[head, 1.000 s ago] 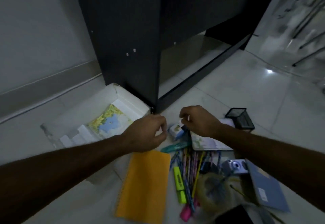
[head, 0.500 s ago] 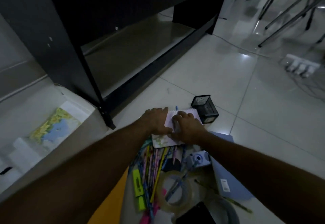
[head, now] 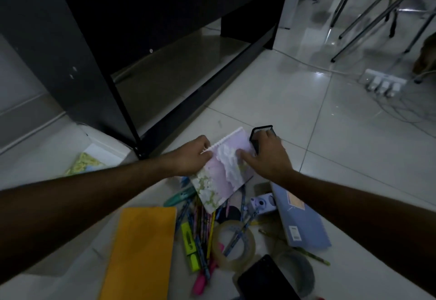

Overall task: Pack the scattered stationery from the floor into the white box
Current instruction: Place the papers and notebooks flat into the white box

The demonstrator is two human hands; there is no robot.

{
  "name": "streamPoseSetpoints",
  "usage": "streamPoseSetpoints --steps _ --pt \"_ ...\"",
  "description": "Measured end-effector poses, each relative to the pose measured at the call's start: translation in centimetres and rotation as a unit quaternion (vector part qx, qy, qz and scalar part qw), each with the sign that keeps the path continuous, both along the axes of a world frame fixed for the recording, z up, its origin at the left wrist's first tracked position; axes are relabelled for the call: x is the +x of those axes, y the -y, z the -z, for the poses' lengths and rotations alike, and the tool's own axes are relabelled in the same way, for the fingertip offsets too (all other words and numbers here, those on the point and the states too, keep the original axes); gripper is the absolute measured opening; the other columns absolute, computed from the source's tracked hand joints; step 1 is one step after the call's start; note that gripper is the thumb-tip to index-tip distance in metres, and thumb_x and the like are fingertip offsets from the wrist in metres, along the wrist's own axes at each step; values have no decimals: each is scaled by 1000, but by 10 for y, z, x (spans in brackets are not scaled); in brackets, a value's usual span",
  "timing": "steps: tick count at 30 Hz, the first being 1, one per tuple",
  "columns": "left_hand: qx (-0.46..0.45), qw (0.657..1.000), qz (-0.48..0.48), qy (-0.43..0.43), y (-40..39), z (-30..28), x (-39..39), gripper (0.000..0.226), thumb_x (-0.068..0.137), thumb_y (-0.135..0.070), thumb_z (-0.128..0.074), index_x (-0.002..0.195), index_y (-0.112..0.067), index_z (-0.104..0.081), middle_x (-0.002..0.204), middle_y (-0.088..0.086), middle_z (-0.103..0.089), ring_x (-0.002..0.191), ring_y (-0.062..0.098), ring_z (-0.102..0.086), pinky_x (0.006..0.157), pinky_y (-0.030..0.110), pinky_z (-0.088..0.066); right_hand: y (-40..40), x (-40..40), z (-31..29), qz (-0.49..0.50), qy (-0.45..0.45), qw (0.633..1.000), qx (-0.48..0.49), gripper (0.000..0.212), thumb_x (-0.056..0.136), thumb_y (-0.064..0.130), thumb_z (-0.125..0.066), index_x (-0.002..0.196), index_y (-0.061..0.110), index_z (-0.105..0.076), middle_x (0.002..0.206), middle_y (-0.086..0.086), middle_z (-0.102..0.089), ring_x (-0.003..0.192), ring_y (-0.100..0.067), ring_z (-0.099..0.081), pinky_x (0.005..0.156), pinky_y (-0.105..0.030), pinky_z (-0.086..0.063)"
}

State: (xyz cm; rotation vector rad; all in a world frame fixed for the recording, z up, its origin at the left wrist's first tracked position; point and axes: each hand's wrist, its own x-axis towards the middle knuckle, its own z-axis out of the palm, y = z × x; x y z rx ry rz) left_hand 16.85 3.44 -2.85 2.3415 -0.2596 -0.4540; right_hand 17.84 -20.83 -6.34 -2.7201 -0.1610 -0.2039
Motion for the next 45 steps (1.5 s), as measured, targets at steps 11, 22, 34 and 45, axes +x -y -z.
streamPoseSetpoints --steps 11,22,34,45 --pt "-308 900 -265 -157 -162 -52 -135 45 87 -15 -65 128 -13 -48 123 11 -65 108 31 -67 94 50 -54 -173 -88 -66 -126 -380 806 435 33 91 10 -64 121 24 -58 100 -10 -70 80 -29 -68 71 -39 -57" --pt "221 942 -241 76 -322 -24 -139 43 83 -60 -60 98 -21 -61 86 -5 -67 82 15 -62 72 35 -52 -352 -37 -116 -284 -47 933 216 35 89 8 -46 119 17 -62 110 -3 -69 100 -19 -65 88 -32 -53" --pt "288 953 -91 35 -338 63 -103 70 78 -55 -67 138 -28 -42 135 11 -41 119 32 -46 98 41 -43 -413 -8 -5 -191 -304 933 -29 41 97 14 -47 135 -1 -45 136 -24 -51 118 -33 -55 88 -32 -45" --pt "391 918 20 -58 -317 76 -87 69 88 -60 -50 148 -32 -29 145 14 -35 127 36 -47 105 43 -42 -425 -27 23 -261 -202 888 -320 55 89 17 -59 141 9 -41 148 -15 -27 135 -37 -31 106 -53 -39"
